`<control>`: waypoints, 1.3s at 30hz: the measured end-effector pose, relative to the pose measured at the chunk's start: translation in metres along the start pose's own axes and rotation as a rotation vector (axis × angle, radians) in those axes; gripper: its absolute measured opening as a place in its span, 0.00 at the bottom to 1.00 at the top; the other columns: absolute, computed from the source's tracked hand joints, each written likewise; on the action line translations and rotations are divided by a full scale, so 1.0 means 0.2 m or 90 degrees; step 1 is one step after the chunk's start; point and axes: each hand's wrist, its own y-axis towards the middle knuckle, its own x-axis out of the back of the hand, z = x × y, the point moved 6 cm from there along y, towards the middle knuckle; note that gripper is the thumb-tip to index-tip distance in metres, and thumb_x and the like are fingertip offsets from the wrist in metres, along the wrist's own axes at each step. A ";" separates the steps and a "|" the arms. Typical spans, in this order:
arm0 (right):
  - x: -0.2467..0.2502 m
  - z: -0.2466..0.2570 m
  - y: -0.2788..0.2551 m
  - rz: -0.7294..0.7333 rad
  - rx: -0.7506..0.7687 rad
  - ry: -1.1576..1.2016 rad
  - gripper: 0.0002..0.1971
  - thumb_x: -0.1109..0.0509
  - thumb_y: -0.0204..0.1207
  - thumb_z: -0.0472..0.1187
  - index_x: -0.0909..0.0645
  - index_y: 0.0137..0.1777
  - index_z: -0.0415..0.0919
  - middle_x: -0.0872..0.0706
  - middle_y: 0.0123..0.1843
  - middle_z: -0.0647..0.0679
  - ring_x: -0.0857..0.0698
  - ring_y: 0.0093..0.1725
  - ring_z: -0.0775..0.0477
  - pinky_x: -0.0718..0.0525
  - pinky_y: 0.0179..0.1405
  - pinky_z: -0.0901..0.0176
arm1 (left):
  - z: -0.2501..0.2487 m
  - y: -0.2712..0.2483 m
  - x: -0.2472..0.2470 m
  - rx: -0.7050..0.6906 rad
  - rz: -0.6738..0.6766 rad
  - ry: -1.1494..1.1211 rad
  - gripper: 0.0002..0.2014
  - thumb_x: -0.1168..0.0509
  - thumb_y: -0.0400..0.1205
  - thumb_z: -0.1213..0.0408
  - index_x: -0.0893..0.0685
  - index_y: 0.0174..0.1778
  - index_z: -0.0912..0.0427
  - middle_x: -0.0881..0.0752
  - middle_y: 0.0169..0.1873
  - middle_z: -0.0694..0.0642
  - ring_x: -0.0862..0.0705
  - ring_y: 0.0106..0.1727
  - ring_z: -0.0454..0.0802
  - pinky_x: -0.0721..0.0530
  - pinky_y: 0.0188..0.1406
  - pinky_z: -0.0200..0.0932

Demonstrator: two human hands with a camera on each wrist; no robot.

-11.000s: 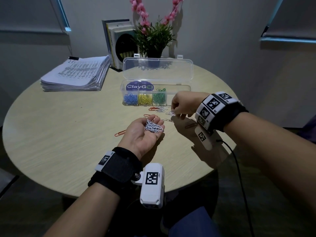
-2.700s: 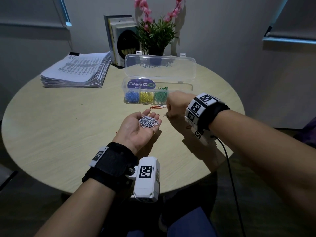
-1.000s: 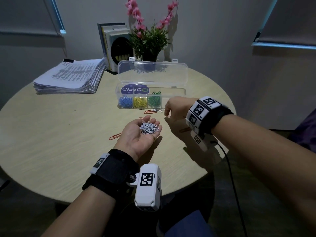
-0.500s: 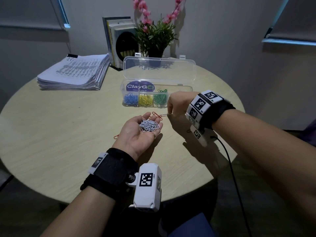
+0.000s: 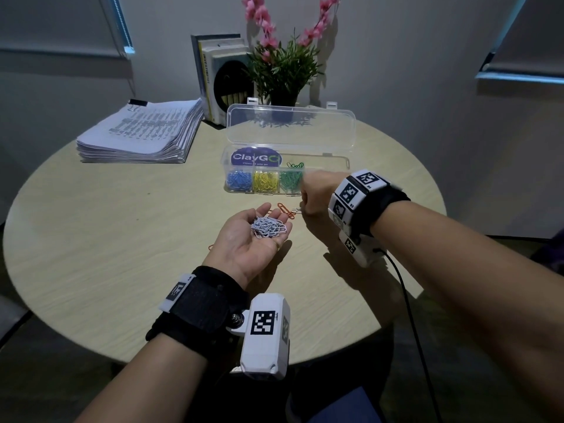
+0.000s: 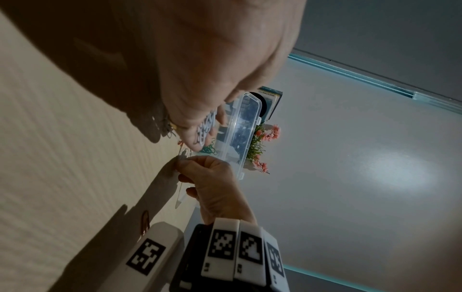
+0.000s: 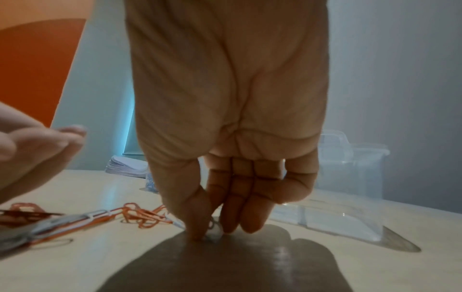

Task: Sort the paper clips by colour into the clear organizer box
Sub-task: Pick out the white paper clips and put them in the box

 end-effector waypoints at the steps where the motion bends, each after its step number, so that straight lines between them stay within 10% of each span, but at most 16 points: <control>1: 0.00 -0.01 0.00 -0.005 -0.003 0.007 0.13 0.29 0.72 0.39 0.13 0.52 0.33 0.11 0.51 0.39 0.18 0.40 0.44 0.20 0.34 0.59 | 0.00 0.00 0.00 0.000 0.000 0.001 0.16 0.53 0.88 0.68 0.21 0.49 0.69 0.20 0.48 0.69 0.25 0.71 0.61 0.28 0.68 0.56; 8: 0.08 0.01 -0.12 -0.013 0.035 0.219 0.05 0.26 0.69 0.30 0.16 0.38 0.40 0.16 0.32 0.49 0.18 0.31 0.54 0.26 0.21 0.69 | 0.00 0.00 0.01 -0.004 0.000 0.020 0.16 0.53 0.87 0.68 0.20 0.48 0.69 0.20 0.49 0.69 0.26 0.70 0.61 0.29 0.69 0.54; 14: 0.26 0.19 -0.27 0.019 0.157 0.371 0.06 0.23 0.71 0.32 0.14 0.47 0.38 0.12 0.36 0.49 0.13 0.35 0.55 0.14 0.36 0.64 | 0.02 0.00 -0.01 -0.002 0.017 -0.017 0.15 0.52 0.87 0.66 0.21 0.52 0.69 0.21 0.58 0.69 0.22 0.62 0.59 0.26 0.70 0.51; 22: 0.23 0.02 -0.15 -0.075 0.007 0.092 0.12 0.36 0.76 0.28 0.13 0.53 0.31 0.12 0.46 0.39 0.16 0.41 0.42 0.16 0.43 0.54 | -0.06 0.02 -0.01 -0.041 -0.004 -0.027 0.17 0.54 0.89 0.64 0.21 0.50 0.68 0.20 0.50 0.67 0.24 0.61 0.60 0.29 0.69 0.54; 27: 0.06 -0.03 -0.07 0.003 -0.038 -0.035 0.16 0.39 0.76 0.27 0.33 0.28 0.37 0.29 0.30 0.45 0.26 0.40 0.41 0.29 0.30 0.62 | -0.09 0.04 0.00 -0.039 -0.008 -0.020 0.18 0.54 0.89 0.64 0.21 0.47 0.68 0.20 0.47 0.66 0.24 0.59 0.59 0.28 0.64 0.54; 33: 0.01 -0.03 0.00 0.053 -0.020 -0.073 0.14 0.39 0.79 0.30 0.17 0.61 0.32 0.15 0.60 0.39 0.17 0.56 0.38 0.21 0.48 0.57 | -0.09 0.07 0.01 -0.034 -0.009 -0.014 0.18 0.53 0.89 0.64 0.20 0.47 0.67 0.19 0.46 0.65 0.23 0.58 0.59 0.26 0.60 0.54; 39: 0.05 0.04 0.03 0.030 0.010 -0.058 0.14 0.37 0.77 0.31 0.16 0.59 0.32 0.13 0.52 0.39 0.15 0.51 0.40 0.17 0.46 0.56 | -0.10 0.07 0.00 -0.032 -0.006 -0.016 0.17 0.53 0.89 0.64 0.20 0.48 0.68 0.19 0.47 0.66 0.23 0.58 0.59 0.26 0.60 0.54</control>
